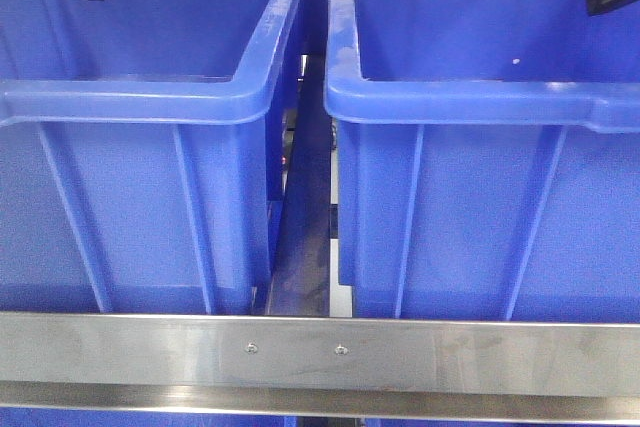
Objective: Sort and place red and blue blocks on shelf
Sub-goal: 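Open both grippers to release the cubes into the bins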
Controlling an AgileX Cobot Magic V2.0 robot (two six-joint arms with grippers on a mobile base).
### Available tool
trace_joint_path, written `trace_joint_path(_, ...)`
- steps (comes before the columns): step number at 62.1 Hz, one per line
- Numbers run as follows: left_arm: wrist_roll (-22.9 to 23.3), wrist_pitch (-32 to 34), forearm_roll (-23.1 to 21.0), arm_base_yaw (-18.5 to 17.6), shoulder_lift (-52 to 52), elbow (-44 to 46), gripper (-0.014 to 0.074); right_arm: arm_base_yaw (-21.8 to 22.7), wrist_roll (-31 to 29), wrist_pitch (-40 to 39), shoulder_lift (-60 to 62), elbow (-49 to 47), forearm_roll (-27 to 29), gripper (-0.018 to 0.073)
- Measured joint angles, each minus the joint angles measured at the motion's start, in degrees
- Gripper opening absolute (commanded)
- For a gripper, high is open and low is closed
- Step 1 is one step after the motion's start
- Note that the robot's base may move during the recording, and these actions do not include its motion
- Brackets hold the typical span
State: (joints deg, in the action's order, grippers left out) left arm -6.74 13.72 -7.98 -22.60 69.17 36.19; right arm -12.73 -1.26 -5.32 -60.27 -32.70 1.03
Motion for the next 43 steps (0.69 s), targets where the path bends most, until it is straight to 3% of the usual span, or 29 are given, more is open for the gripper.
trace_joint_path(14,0.0,-0.3,0.0,0.0,-0.3,0.4,0.0546,0.0,0.0,0.0,0.0,0.0,0.0,0.0617)
trace_joint_path(24,0.0,1.8,0.0,0.0,-3.6,0.5,0.0405,0.0,0.0,-0.8,1.3,-0.1,0.0,0.0617)
trace_joint_path(37,0.0,3.9,0.0,0.0,-9.7,0.5,0.012,0.0,0.0,-2.5,6.4,-1.2,0.0,0.0606)
trace_joint_path(43,0.0,4.0,0.0,0.4,-12.4,0.5,0.0125,0.0,0.0,-2.2,9.8,-1.3,0.0,0.0514)
